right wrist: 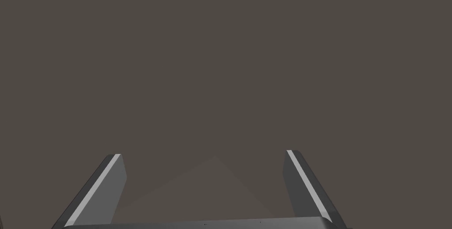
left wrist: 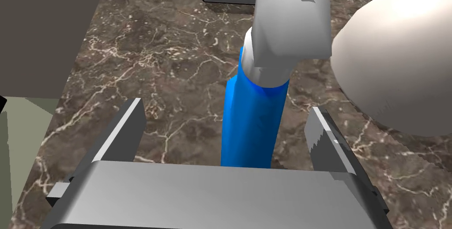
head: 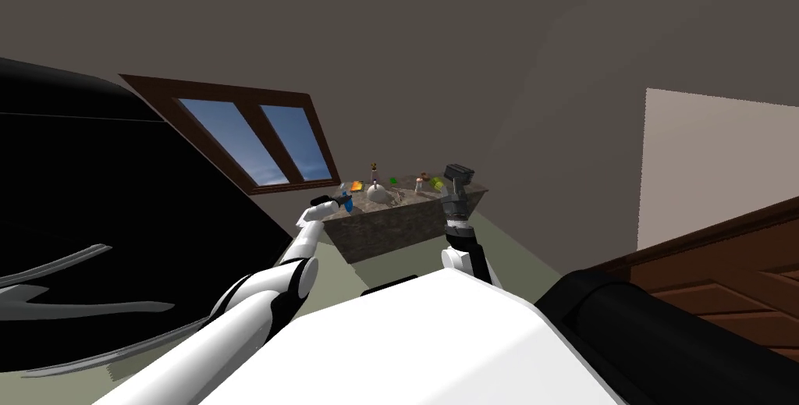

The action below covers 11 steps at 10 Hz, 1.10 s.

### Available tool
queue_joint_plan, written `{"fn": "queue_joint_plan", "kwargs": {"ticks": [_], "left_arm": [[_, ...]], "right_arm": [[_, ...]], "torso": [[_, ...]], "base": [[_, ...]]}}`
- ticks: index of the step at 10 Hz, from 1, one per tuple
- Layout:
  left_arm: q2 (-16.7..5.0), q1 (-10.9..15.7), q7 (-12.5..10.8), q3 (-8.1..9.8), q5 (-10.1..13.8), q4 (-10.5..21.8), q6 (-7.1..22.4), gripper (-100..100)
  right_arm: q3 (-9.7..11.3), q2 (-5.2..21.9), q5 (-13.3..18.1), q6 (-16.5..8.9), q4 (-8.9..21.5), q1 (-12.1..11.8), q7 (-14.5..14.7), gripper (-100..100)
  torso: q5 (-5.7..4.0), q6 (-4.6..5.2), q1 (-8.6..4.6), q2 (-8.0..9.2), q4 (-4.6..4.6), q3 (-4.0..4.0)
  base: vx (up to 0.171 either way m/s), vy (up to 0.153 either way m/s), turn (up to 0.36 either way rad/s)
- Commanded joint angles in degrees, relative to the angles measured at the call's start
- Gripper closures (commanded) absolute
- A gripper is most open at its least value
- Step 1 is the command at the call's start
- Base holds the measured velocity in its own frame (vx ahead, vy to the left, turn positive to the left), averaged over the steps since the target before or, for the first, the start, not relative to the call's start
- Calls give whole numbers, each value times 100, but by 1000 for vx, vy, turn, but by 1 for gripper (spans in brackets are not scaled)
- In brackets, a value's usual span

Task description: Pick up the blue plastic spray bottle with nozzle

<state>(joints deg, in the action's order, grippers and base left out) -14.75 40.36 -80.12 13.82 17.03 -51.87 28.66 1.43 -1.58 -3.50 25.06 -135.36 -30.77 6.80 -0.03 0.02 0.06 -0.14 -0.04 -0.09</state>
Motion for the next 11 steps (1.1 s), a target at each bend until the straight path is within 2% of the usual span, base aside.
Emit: {"fn": "queue_joint_plan", "kwargs": {"ticks": [1, 2, 3, 4, 5, 6, 9, 10, 11], "left_arm": [[-7, 11, 286, 4, 52, 50, -19, -100], [-7, 11, 451, 4, 52, 50, -19, -100], [-7, 11, 522, 4, 52, 50, -19, -100], [114, 297, 738, 290, 338, 336, -243, -100], [114, 320, 889, 399, 493, 505, -243, -100], [114, 320, 1057, 399, 627, 575, -243, -100], [114, 320, 1518, 399, 627, 575, -243, -100], [235, 607, 1710, 684, 913, 864, -467, -100], [235, 629, 1913, 793, 1150, 1101, -467, -100]], "right_arm": [[0, 0, 0, 0, 0, 0, 0, 0], [0, 0, 0, 0, 0, 0, 0, 0], [0, 0, 0, 0, 0, 0, 0, 0], [0, 0, 0, 0, 0, 0, 0, 0], [0, 0, 0, 0, 0, -1, 0, 0], [0, -1, 0, 0, 0, 0, 0, 0], [0, 0, 0, 0, 0, 0, 0, 0], [0, 0, 0, 0, 0, 0, 0, 0], [0, 0, 0, 0, 0, -1, 0, 0]], "torso": [[0, 0, 0, 0, 0, 0], [2, -1, 9, 2, 1, 1], [3, -1, 12, 2, 1, 2], [3, -1, 11, 2, 1, 2], [-1, -4, -8, 0, 1, 1], [-4, -1, -20, -1, 0, 0], [2, 0, 9, 0, 0, 0], [3, -1, 12, 1, 0, 1], [0, -5, -4, -3, 0, -1]], "base": [[-2, 9, 0], [-3, 11, 3], [-2, 6, 1], [2, -54, 235], [5, -88, 182], [8, -51, 2], [3, 3, -13], [8, -43, 258], [2, -81, 148]]}}
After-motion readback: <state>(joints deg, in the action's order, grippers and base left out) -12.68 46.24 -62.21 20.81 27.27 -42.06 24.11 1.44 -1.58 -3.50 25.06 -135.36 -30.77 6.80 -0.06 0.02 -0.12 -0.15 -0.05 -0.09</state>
